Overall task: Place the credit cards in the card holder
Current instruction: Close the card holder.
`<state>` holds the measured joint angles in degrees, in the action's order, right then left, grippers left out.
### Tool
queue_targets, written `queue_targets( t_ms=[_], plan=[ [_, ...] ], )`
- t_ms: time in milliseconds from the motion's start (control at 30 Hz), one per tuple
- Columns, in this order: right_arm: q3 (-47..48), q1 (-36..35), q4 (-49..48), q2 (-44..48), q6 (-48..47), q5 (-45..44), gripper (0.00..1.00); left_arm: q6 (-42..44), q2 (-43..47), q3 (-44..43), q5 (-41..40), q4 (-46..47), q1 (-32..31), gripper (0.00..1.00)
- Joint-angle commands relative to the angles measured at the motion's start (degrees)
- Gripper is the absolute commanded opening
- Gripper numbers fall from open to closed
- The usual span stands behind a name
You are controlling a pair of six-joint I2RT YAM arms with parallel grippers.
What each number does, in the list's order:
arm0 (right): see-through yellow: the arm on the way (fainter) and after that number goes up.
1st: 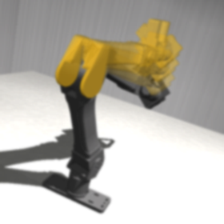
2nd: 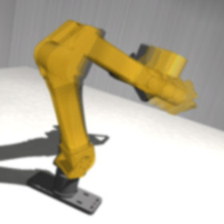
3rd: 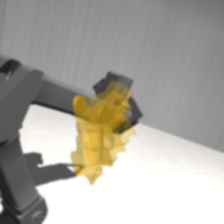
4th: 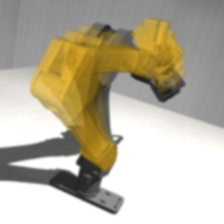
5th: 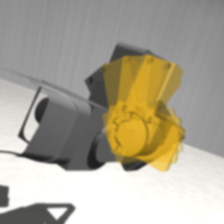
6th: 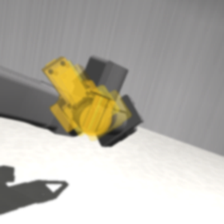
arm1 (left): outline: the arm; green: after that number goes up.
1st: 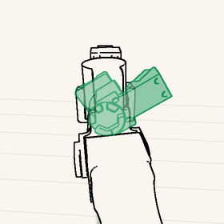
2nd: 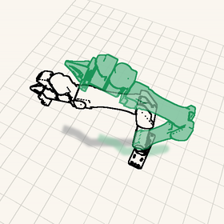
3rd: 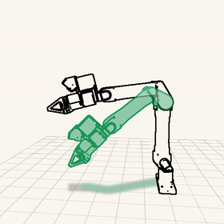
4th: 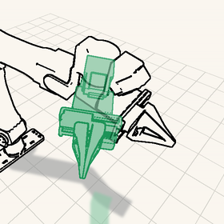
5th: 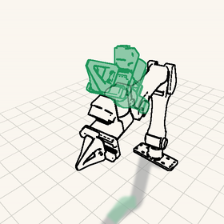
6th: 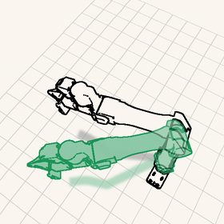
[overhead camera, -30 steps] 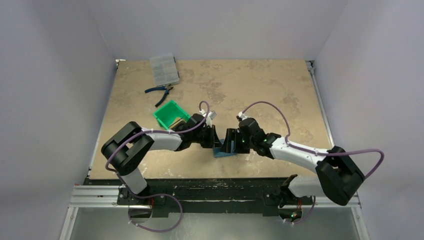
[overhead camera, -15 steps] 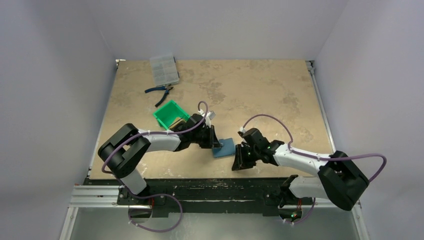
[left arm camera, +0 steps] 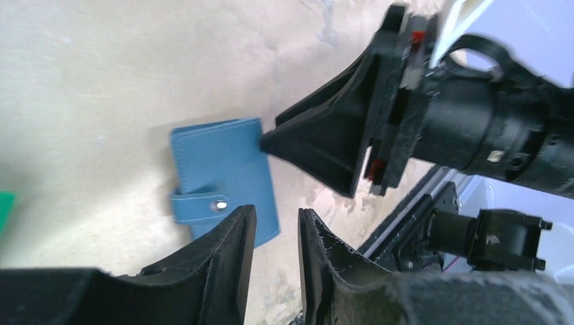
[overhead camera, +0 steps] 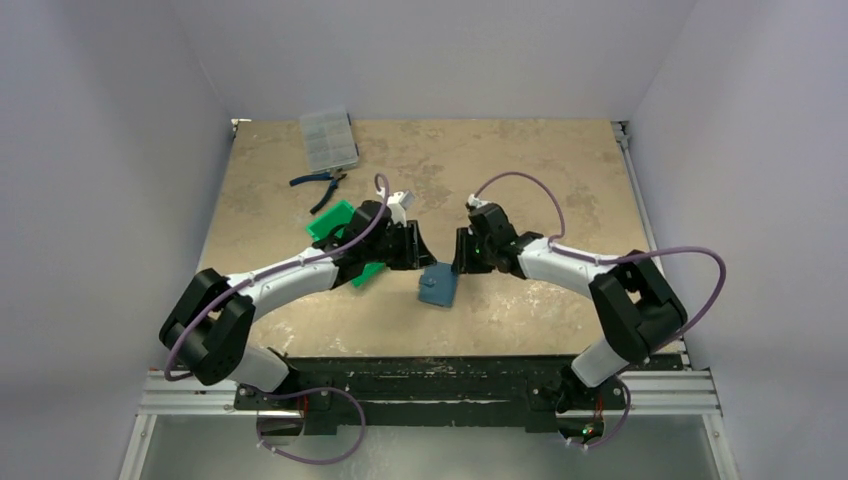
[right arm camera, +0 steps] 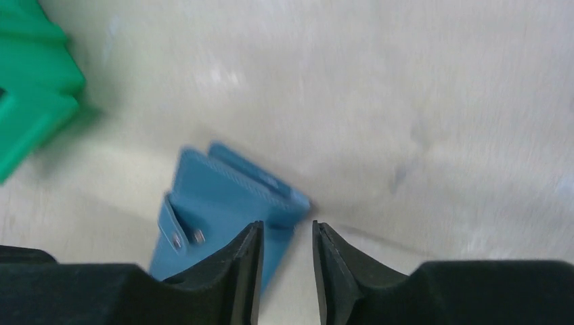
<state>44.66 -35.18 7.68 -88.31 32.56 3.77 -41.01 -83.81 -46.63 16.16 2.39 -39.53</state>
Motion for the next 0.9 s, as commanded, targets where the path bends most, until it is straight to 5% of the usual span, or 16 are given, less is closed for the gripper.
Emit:
queue_targets(
  t_ms=[0,167,300,533,867],
  plan=[
    [10.22,0.18,4.56,-3.74,-9.8,-5.78,0.42,2.78,3.07,-1.17,-1.22,-4.75,3.53,0.35],
    [10.13,0.19,8.75,1.16,-6.42,1.27,0.54,3.92,2.35,-1.96,-0.13,-4.27,5.27,0.38],
    [7.58,0.39,7.25,5.8,-0.01,7.48,0.57,3.99,-4.36,-5.41,2.8,-1.66,5.43,0.17],
    [-1.82,6.1,0.9,7.68,4.18,12.5,0.52,2.28,-14.56,-10.08,9.24,4.4,4.82,0.1],
    [1.27,5.92,-11.77,-6.24,-0.11,25.05,0.49,3.06,-13.99,-8.87,7.46,2.74,4.64,0.05]
  ],
)
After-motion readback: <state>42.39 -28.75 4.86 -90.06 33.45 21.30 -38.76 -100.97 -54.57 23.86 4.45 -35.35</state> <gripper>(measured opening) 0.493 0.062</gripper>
